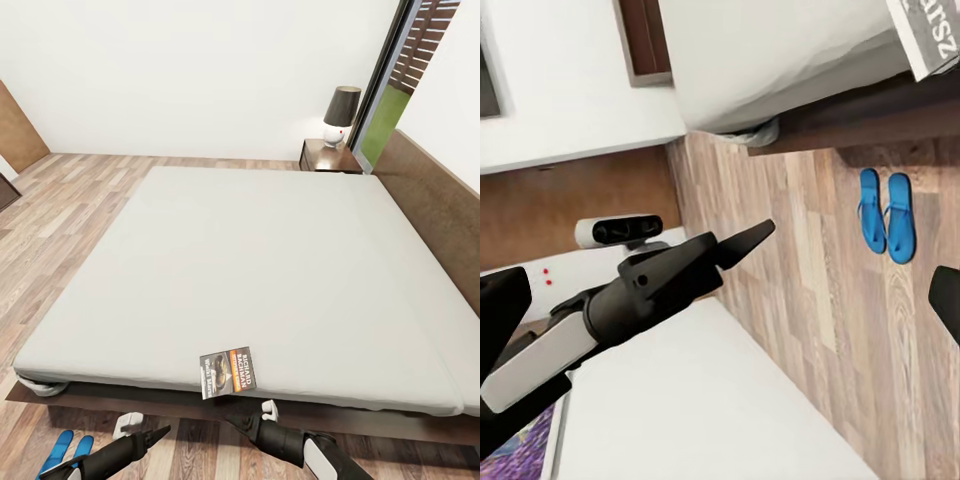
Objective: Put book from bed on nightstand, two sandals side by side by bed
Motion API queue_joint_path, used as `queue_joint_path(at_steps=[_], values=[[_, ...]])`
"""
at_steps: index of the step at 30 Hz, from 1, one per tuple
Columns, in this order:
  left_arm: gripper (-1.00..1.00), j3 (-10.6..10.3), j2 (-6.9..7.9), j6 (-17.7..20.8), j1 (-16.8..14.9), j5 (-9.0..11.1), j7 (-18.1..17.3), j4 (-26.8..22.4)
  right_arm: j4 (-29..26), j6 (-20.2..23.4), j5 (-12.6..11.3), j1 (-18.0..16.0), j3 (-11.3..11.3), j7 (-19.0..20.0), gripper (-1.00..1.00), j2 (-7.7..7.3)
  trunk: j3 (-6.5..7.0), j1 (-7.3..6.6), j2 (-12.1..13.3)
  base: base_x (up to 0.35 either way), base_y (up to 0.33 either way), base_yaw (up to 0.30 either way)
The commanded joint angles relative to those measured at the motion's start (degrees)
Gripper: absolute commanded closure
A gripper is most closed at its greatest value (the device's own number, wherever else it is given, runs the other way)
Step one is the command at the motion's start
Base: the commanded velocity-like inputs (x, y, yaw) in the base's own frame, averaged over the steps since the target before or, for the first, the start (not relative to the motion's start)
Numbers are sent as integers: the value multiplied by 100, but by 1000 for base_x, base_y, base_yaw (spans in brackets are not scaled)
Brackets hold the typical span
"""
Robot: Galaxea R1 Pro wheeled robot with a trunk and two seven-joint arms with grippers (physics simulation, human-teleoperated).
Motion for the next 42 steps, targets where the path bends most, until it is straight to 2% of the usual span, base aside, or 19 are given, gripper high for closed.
queue_joint_path(at_steps=[1,4,9,11,31,42], values=[[-100,-32,7,49,-2,60,-3,-1,-3,48,-60,-3,22,2,-100,-4,-4,0,-3,0,0,0],[-100,-37,4,49,-2,60,-3,-1,-5,47,-66,-3,23,205,-100,-5,-4,0,-3,0,0,0],[-100,-41,-2,49,-2,60,-3,-1,9,3,-62,-3,23,1230,-100,-1,-4,0,-3,0,0,0],[-100,-41,-2,49,-2,60,-3,-2,12,-14,-61,-3,23,1299,-100,-1,-4,0,-3,0,0,0],[-100,-41,-4,49,-2,60,47,4,256,-43,-69,-3,14,1347,-100,-1,-4,0,-3,0,0,0],[-100,-40,-63,26,-2,60,110,6,273,-50,-70,-3,-31,1350,-100,-3,-4,0,-3,0,0,0]])
